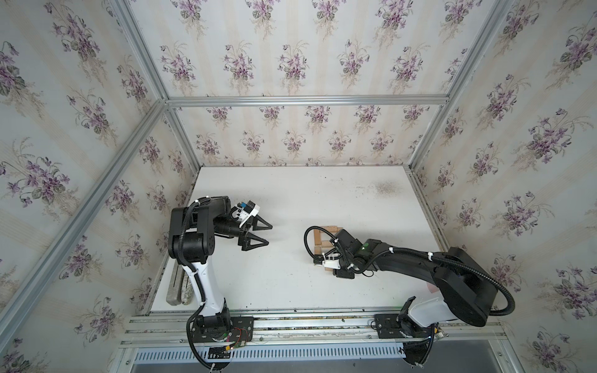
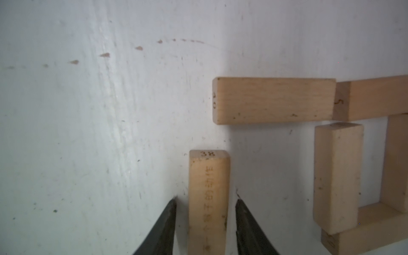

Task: Assemble the number 8 with building blocks
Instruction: Assemble the building block at the center of the board.

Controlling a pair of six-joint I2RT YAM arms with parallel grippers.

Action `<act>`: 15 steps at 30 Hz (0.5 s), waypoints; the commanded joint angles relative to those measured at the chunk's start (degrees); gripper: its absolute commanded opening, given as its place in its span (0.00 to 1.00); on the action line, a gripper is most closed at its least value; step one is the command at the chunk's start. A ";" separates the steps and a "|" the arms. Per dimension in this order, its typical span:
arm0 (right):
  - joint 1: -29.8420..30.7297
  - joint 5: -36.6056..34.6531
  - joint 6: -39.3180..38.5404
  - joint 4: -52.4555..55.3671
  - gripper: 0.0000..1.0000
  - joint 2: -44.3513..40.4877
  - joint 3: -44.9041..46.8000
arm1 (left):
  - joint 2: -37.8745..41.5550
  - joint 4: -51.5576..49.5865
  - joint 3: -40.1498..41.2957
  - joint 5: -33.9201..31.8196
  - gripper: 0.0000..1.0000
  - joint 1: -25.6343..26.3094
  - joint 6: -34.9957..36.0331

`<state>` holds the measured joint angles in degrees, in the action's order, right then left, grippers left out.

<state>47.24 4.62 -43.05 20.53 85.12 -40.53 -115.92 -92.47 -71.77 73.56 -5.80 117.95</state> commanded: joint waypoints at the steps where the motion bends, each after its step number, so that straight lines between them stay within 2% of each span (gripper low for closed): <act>1: -0.01 0.40 0.48 0.68 0.37 1.25 0.42 | 0.10 -9.78 -0.15 0.25 1.00 -0.09 21.88; 10: -2.25 -0.35 -1.55 -1.19 0.28 3.09 -0.80 | 0.07 -9.75 -0.13 0.28 1.00 -0.09 21.88; 15: -2.34 0.54 -2.52 -1.17 0.20 3.76 -1.89 | 0.08 -9.75 -0.13 0.23 1.00 -0.08 21.83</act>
<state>44.99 6.66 -43.75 17.06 88.14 -42.28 -115.92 -92.47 -71.77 73.56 -5.80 117.95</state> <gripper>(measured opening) 0.213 0.996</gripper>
